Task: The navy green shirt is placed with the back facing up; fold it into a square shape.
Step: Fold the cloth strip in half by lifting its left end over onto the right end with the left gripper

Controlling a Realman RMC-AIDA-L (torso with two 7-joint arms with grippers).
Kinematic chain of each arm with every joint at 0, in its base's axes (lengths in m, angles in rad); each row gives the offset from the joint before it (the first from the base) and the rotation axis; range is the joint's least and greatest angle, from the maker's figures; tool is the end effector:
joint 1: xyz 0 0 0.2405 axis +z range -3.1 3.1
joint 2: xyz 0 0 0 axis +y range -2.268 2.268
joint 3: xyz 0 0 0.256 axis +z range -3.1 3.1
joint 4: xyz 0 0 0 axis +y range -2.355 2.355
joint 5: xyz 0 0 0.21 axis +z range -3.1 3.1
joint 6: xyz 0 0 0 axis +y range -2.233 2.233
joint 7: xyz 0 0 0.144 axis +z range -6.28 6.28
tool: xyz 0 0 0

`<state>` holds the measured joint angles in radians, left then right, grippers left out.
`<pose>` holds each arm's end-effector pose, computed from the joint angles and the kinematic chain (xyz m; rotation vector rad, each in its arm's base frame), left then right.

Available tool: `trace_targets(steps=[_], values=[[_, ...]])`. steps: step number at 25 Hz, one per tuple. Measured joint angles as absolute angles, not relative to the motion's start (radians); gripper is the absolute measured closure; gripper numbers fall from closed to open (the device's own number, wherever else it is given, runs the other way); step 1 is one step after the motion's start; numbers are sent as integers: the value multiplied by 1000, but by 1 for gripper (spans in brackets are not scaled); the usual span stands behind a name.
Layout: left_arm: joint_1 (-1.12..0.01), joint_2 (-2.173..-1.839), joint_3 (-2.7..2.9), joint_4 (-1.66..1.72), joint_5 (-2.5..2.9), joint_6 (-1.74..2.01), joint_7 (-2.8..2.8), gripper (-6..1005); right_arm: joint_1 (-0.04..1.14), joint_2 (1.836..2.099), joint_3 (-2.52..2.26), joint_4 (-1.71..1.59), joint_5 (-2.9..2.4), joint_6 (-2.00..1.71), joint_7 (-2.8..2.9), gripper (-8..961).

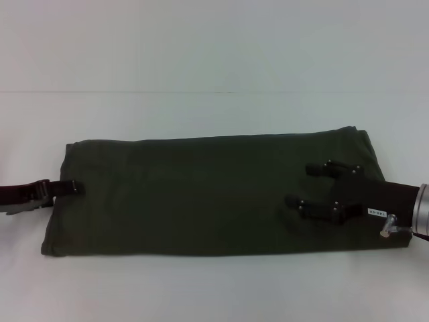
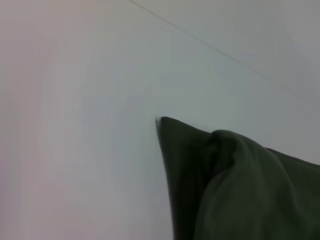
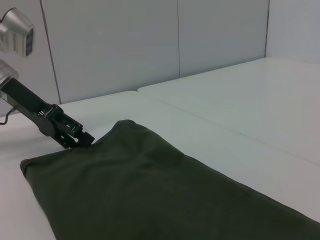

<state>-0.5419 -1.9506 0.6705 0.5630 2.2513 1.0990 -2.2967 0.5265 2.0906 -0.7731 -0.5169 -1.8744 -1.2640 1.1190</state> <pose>-0.3577 0.3636 0.0430 -1.9109 -1.7309 -0.3736 0.2824 0.3449 -0.0299 -2.5725 0.4848 0.5503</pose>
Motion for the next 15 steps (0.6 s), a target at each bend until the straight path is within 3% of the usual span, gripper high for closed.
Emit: trace_targets(steps=[15], values=[[-592, -1968, 669, 501, 2247, 1115, -2290, 97, 528, 2091, -773, -517, -1874, -1264, 1118, 84]])
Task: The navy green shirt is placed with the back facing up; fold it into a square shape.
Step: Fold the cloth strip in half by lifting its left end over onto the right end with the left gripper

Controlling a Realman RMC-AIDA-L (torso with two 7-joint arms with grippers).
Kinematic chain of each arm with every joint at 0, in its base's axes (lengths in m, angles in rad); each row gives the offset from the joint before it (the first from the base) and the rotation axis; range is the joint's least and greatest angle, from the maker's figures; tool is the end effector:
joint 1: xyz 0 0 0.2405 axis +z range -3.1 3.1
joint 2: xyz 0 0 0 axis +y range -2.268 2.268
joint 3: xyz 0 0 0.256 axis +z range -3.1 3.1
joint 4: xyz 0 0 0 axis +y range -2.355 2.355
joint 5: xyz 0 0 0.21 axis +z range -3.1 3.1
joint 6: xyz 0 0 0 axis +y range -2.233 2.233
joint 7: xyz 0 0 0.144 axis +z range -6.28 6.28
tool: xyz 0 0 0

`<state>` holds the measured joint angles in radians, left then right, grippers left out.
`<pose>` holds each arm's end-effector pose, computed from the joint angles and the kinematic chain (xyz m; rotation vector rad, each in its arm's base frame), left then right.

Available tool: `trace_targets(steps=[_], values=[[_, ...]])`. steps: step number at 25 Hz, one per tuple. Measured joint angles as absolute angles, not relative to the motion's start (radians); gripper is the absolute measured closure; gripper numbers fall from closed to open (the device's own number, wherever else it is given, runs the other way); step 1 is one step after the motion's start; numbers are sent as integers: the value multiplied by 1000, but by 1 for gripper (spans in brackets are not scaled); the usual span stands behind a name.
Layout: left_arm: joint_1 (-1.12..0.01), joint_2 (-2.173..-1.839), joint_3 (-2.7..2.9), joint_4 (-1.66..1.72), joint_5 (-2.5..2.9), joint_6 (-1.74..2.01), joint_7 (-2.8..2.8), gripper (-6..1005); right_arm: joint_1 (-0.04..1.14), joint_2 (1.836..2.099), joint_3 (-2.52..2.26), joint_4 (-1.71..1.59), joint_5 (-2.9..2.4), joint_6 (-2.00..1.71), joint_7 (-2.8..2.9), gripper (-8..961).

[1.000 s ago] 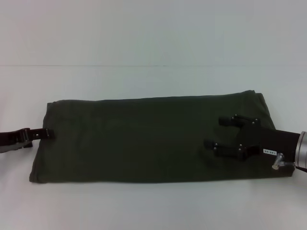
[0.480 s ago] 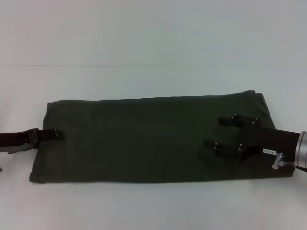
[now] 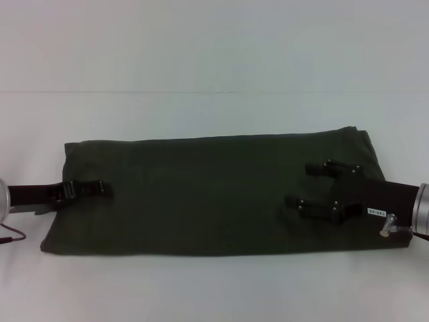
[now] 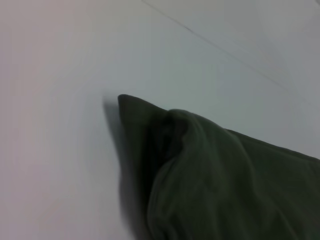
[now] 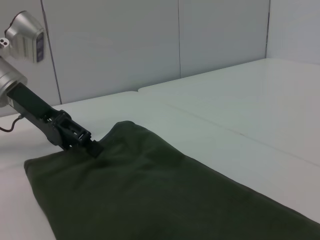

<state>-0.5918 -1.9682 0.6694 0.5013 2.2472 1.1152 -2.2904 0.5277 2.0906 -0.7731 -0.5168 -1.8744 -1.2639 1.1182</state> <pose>-0.3392 0.3684 0.0195 -1.9808 -1.7749 -0.3960 0.2820 0.3453 -0.0300 -2.5730 0.4823 0.5504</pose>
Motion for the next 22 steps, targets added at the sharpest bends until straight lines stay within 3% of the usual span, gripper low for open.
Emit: trace_targets(steps=[22], values=[[-605, -1979, 666, 518, 2247, 1168, -2313, 171, 531, 2091, -773, -517, -1873, -1264, 1121, 85]])
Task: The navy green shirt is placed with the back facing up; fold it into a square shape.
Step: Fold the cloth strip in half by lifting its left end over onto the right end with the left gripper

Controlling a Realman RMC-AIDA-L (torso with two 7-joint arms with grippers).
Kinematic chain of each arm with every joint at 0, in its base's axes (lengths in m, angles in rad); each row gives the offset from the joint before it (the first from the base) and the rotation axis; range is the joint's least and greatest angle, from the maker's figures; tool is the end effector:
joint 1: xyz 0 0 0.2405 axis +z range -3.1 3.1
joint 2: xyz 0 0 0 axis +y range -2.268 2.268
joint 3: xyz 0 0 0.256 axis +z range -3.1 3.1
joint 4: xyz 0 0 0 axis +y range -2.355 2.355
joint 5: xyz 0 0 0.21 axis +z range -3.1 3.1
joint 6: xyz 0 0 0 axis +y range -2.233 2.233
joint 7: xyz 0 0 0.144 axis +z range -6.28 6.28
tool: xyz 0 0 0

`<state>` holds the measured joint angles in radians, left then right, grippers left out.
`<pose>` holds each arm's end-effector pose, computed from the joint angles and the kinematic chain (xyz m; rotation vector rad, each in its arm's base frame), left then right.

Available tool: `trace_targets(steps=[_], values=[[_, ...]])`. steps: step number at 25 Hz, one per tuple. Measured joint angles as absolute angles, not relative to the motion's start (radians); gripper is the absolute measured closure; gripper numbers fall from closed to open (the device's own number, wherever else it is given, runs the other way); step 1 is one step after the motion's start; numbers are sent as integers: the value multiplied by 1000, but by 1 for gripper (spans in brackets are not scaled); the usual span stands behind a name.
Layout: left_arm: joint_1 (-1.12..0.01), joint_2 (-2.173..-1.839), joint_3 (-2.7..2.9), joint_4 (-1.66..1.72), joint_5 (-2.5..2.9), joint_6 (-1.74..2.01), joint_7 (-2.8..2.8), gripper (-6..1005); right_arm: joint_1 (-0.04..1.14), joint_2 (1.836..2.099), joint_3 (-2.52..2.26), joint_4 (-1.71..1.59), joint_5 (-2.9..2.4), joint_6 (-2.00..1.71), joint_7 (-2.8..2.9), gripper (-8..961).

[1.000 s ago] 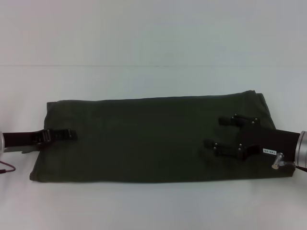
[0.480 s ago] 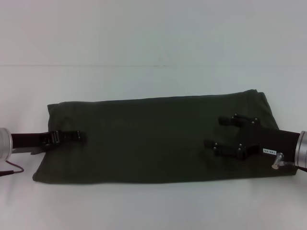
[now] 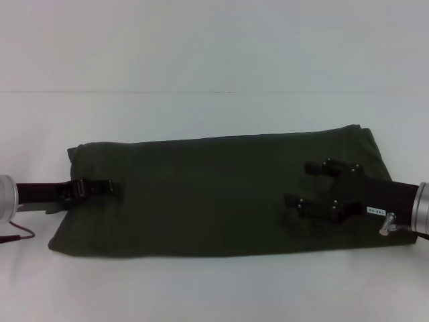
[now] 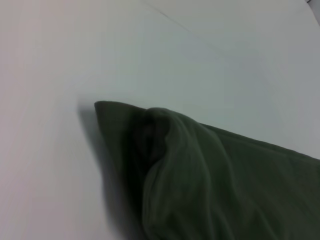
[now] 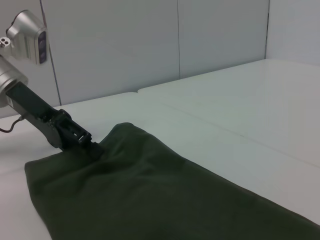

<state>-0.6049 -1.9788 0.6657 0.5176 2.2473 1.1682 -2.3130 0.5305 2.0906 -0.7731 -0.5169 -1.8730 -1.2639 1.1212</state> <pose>-0.3264 0.3693 0.0153 -2.0243 -1.8037 -0.4232 0.2809 0.3462 -0.0298 -2.5726 0.4829 0.5538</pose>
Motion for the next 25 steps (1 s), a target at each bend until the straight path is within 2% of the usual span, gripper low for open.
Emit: trace_targets(steps=[5, 8, 13, 22, 25], values=[[-607, -1974, 671, 525, 2254, 1170, -2326, 194, 535, 2091, -773, -517, -1873, -1268, 1123, 85], [-610, -1973, 678, 520, 2256, 1168, -2327, 414, 535, 2091, -773, -517, -1873, -1270, 1124, 85], [-611, -1972, 681, 520, 2256, 1161, -2327, 629, 535, 2091, -773, -517, -1873, -1271, 1124, 84], [-611, -1969, 683, 520, 2256, 1158, -2322, 814, 537, 2091, -773, -517, -1873, -1272, 1124, 84], [-606, -1959, 697, 523, 2257, 1157, -2323, 859, 537, 2091, -773, -517, -1873, -1272, 1124, 84]])
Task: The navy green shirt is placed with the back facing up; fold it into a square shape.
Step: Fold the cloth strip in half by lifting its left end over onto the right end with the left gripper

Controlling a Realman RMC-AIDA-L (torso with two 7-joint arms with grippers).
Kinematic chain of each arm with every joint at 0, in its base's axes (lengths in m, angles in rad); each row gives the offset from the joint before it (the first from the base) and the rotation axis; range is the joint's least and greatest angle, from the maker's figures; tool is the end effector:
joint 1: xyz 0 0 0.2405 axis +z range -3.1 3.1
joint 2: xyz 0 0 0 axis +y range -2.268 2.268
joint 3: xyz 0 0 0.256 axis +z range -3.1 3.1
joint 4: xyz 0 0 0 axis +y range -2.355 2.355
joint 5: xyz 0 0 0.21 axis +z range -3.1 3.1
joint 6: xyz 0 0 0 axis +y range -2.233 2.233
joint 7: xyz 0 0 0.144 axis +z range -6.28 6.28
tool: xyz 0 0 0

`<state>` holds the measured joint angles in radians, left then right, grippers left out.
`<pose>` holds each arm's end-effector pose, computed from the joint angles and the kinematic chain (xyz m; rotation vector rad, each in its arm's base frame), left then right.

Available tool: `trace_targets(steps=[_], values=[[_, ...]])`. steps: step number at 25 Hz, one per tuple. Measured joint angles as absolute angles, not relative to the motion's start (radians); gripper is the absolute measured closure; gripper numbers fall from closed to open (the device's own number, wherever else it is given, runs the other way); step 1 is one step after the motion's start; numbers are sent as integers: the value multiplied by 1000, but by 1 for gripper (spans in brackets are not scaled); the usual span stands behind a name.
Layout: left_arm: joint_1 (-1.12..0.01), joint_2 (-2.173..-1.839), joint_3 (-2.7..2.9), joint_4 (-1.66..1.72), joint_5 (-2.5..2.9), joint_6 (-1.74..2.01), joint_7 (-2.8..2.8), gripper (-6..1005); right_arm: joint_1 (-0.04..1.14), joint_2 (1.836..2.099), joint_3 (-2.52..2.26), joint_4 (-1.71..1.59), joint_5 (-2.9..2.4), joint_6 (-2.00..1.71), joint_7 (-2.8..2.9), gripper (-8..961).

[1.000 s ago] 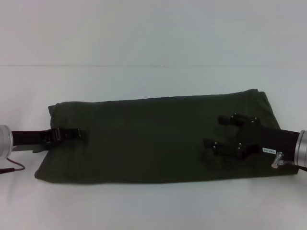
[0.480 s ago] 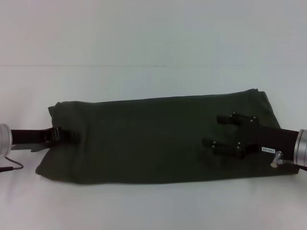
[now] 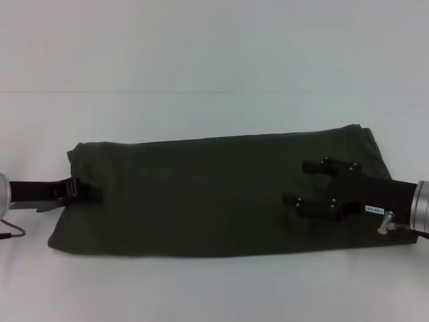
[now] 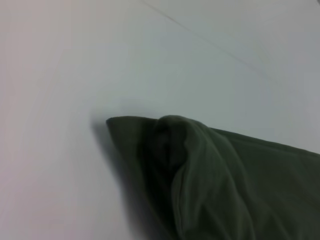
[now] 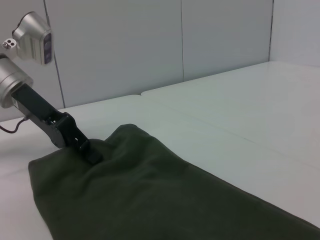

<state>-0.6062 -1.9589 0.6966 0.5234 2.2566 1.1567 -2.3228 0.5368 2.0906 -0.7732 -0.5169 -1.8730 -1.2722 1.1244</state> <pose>-0.3302 0.3723 0.0232 -2.0254 -1.7751 -0.3725 0.2778 0.3472 -0.0300 -2.5804 0.4767 0.5644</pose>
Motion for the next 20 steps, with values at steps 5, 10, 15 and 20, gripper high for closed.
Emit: trace_targets(steps=[5, 10, 15, 20], values=[[-595, -1909, 703, 526, 2289, 1163, -2342, 874, 537, 2091, -773, -517, -1873, -1274, 1124, 85], [-580, -1859, 647, 552, 2359, 1193, -2369, 875, 536, 2091, -773, -517, -1873, -1275, 1124, 85], [-568, -1843, 606, 608, 2403, 1244, -2396, 877, 535, 2091, -773, -517, -1873, -1275, 1124, 85], [-576, -1841, 592, 643, 2397, 1308, -2452, 878, 537, 2091, -773, -517, -1873, -1275, 1124, 84]])
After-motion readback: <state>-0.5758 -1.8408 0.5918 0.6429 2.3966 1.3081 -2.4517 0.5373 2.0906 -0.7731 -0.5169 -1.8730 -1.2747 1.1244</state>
